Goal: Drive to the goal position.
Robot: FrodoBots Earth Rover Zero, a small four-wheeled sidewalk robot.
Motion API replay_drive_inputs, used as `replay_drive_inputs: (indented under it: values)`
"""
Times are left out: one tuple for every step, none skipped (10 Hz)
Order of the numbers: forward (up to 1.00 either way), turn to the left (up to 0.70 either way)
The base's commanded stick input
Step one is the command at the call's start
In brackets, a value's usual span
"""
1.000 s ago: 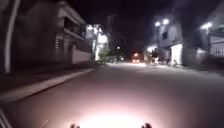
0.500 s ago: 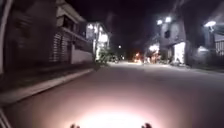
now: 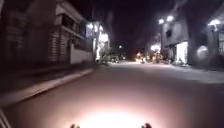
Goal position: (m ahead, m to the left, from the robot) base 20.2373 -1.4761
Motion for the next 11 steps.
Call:
replay_drive_inputs:
  values:
    - [0.7,-0.19]
    - [0.7,-0.33]
    - [0.7,-0.23]
    - [0.7,-0.09]
    - [0.7,0.0]
    - [0.7,0.0]
    - [0.7,0.0]
    - [0.7,0.0]
    - [0.7,0.0]
    - [0.7,0.0]
    - [0.7,0.0]
